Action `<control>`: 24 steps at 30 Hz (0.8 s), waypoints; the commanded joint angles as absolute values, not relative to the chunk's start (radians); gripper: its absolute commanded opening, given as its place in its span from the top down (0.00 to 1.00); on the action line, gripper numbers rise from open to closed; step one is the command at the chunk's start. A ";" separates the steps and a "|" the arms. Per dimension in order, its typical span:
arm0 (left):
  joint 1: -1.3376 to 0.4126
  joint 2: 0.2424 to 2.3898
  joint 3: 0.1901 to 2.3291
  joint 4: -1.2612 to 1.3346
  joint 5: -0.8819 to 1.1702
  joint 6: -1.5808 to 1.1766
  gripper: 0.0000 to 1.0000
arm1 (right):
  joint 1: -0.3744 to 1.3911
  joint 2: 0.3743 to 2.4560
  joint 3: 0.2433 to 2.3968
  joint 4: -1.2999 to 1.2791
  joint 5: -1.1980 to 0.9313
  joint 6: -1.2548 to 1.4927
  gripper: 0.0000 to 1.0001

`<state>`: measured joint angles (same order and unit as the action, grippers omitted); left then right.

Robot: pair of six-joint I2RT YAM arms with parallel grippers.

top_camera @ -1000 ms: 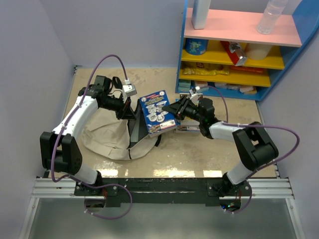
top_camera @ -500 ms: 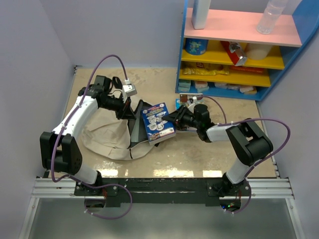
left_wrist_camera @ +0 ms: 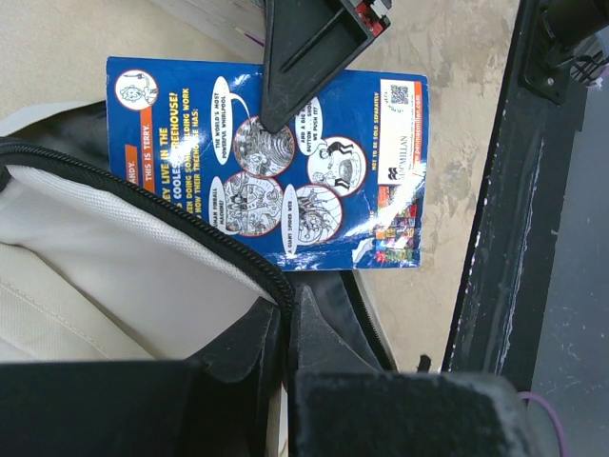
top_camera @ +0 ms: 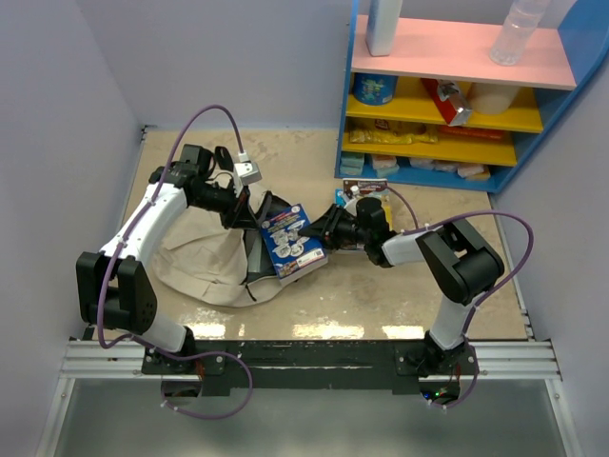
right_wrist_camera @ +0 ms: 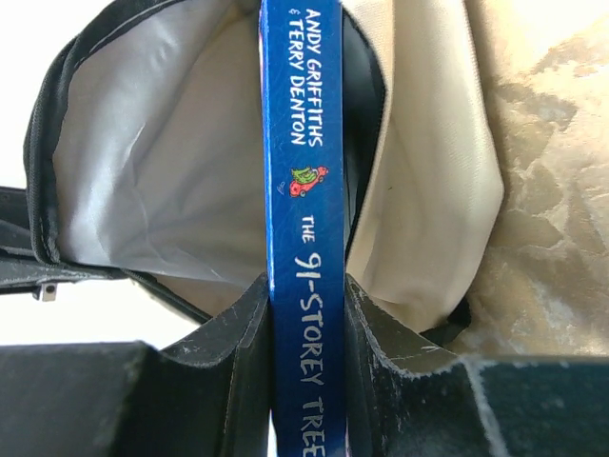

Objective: Pack the student bag
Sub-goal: Place the book in the student bag.

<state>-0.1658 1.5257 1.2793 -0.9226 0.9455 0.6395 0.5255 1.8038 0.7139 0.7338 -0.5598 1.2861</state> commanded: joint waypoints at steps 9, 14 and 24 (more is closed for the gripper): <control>-0.163 1.500 1.312 -0.913 0.982 0.638 1.00 | 0.537 1.772 0.672 1.115 -0.744 1.356 1.00; -0.164 1.508 1.307 -0.905 0.983 0.634 1.00 | 0.535 1.759 0.667 1.190 -0.782 1.362 1.00; -0.163 1.506 1.305 -0.903 0.986 0.627 1.00 | 0.540 1.885 0.765 1.113 -0.736 1.355 1.00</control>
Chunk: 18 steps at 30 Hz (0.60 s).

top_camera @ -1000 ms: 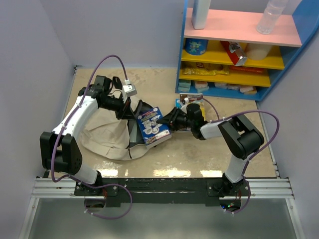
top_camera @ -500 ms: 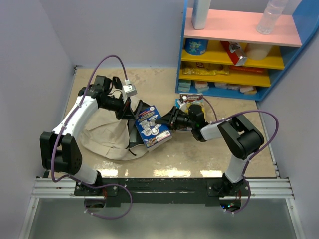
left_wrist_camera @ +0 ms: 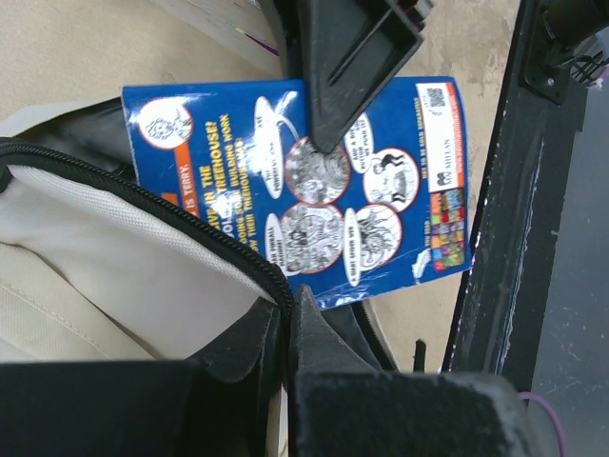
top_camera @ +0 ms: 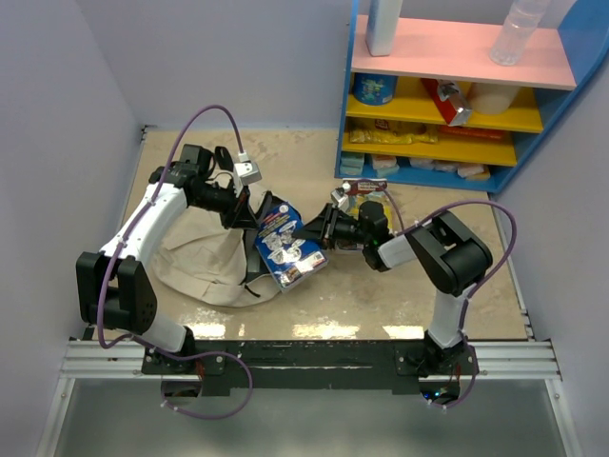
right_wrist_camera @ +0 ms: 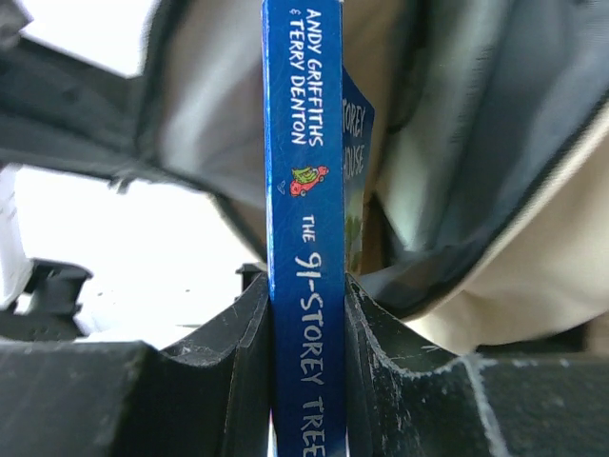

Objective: Pack the student bag
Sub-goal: Place the book in the student bag.

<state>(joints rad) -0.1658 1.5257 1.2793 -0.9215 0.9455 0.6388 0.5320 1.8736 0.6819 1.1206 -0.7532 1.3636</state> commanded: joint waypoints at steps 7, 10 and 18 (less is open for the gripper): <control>-0.163 1.505 1.310 -0.902 0.994 0.627 1.00 | 0.561 1.874 0.965 0.634 -0.638 1.132 1.00; -0.164 1.514 1.313 -0.902 1.000 0.624 1.00 | 0.564 1.925 1.063 0.606 -0.629 1.157 1.00; -0.166 1.508 1.318 -0.920 0.985 0.634 1.00 | 0.624 2.009 1.241 0.549 -0.473 1.259 1.00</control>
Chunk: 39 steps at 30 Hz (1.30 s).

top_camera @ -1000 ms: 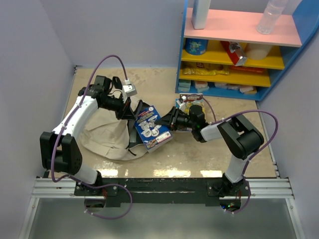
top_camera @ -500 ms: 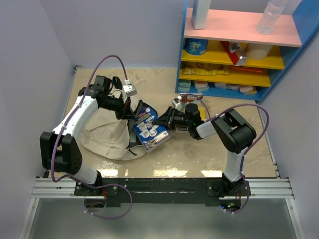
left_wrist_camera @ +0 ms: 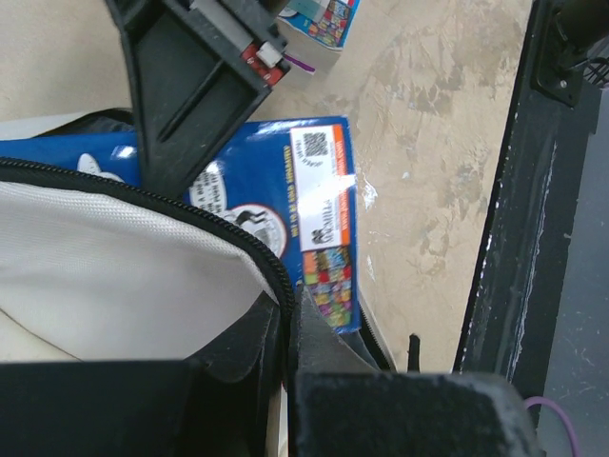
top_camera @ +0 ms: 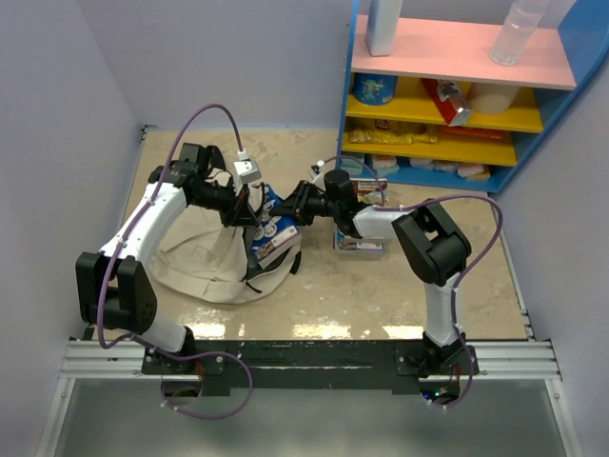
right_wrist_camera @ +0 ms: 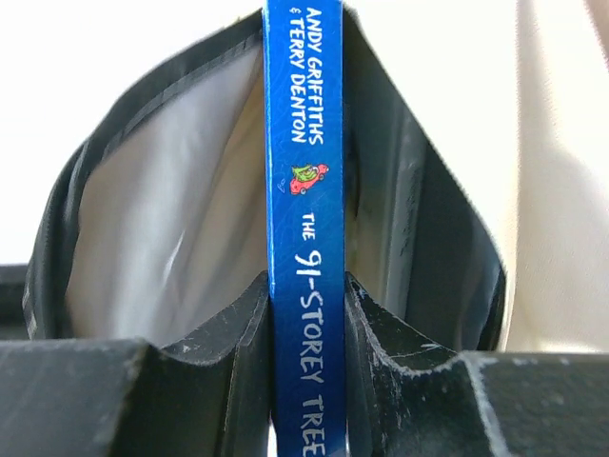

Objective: Pack the student bag
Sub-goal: Place the book in the student bag.

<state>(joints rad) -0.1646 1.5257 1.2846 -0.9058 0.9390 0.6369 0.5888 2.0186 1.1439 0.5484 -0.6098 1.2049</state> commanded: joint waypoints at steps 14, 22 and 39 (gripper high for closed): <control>-0.164 1.503 1.315 -0.922 0.991 0.641 1.00 | 0.844 1.982 1.308 0.240 -0.071 1.112 0.91; -0.164 1.488 1.315 -0.933 0.988 0.652 1.00 | 0.847 1.933 1.333 0.017 -0.026 0.988 0.40; -0.164 1.491 1.328 -0.937 0.989 0.652 1.00 | 0.833 1.824 1.167 0.003 0.012 0.919 0.87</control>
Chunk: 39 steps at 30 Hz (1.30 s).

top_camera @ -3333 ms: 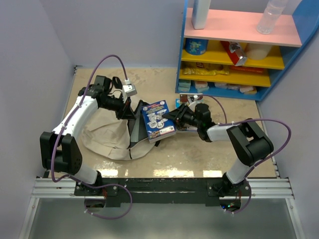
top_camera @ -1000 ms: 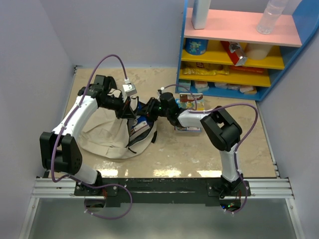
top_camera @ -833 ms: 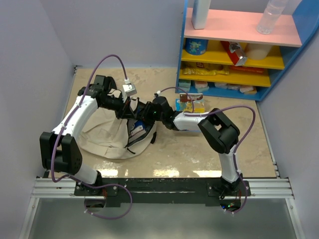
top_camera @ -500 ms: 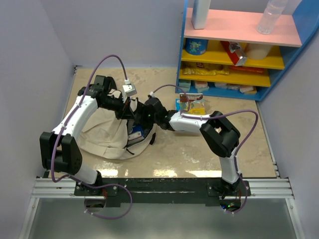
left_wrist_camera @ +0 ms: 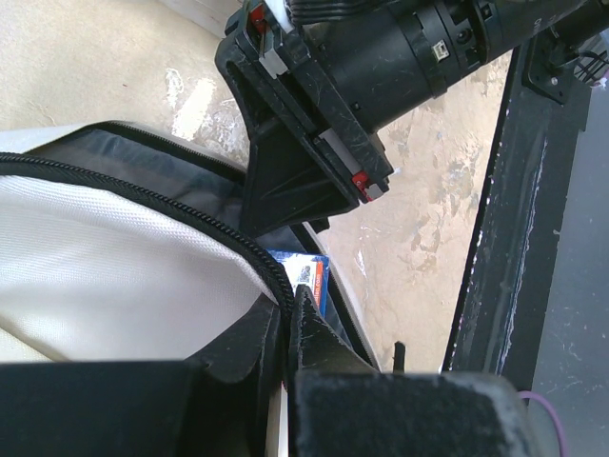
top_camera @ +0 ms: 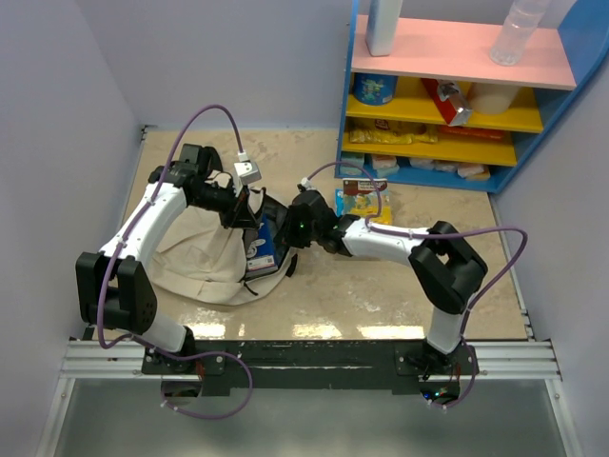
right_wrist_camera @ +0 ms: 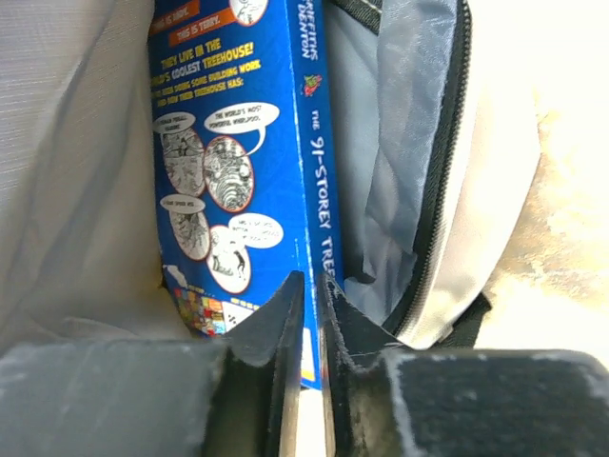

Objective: Pack the student bag
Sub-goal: Place the book in the student bag.

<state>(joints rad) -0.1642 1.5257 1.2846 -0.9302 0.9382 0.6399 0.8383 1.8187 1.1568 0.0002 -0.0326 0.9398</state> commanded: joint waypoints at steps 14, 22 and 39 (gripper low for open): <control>-0.164 1.502 1.333 -0.930 0.994 0.643 1.00 | 0.844 1.879 1.218 -0.015 -0.067 0.900 1.00; -0.164 1.489 1.338 -0.925 0.982 0.637 1.00 | 0.888 1.907 1.267 -0.003 -0.132 0.960 1.00; -0.164 1.466 1.330 -0.931 0.991 0.638 1.00 | 0.819 1.801 1.171 0.094 -0.104 1.051 1.00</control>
